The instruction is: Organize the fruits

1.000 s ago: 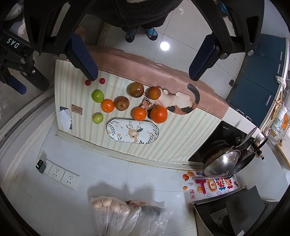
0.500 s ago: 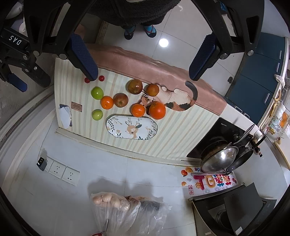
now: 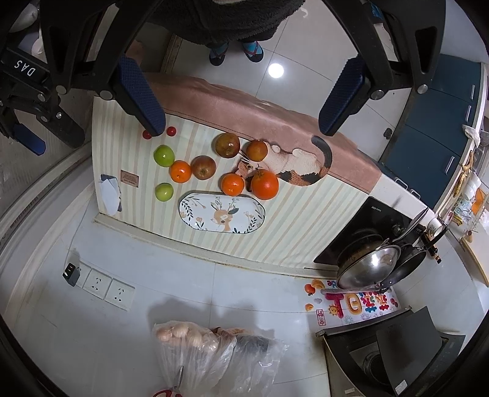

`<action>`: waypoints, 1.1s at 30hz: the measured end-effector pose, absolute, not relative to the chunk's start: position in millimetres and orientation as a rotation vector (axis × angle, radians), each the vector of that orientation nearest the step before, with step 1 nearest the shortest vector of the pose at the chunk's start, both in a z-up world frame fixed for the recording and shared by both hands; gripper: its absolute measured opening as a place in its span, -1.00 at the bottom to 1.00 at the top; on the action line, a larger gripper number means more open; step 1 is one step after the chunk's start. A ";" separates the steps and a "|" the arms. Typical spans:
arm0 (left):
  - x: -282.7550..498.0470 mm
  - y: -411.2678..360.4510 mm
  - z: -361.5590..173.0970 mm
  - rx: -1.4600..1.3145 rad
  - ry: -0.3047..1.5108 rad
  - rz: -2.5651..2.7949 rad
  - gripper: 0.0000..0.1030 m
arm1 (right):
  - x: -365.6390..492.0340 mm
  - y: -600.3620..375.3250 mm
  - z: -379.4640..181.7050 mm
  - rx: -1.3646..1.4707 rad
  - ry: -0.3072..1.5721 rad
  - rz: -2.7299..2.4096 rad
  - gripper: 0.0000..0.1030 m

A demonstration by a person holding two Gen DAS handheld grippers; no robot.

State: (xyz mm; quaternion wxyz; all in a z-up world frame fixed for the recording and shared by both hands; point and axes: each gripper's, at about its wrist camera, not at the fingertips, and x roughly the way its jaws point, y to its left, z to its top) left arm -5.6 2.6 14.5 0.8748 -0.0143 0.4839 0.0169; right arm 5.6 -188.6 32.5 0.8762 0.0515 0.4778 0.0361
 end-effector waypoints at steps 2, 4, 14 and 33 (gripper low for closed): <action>-5.3 2.9 14.7 -0.030 1.012 0.035 0.99 | 5.0 -188.6 32.5 0.109 0.996 0.076 1.00; -5.8 2.8 14.7 -0.029 1.011 0.036 0.99 | 4.6 -187.7 33.8 0.109 0.997 0.077 1.00; -6.9 4.8 15.3 -0.032 1.013 0.036 1.00 | 3.8 -187.7 36.6 0.109 0.992 0.081 1.00; -8.7 6.1 14.5 -0.032 1.013 0.032 0.99 | 2.7 -189.0 36.8 0.109 0.987 0.080 1.00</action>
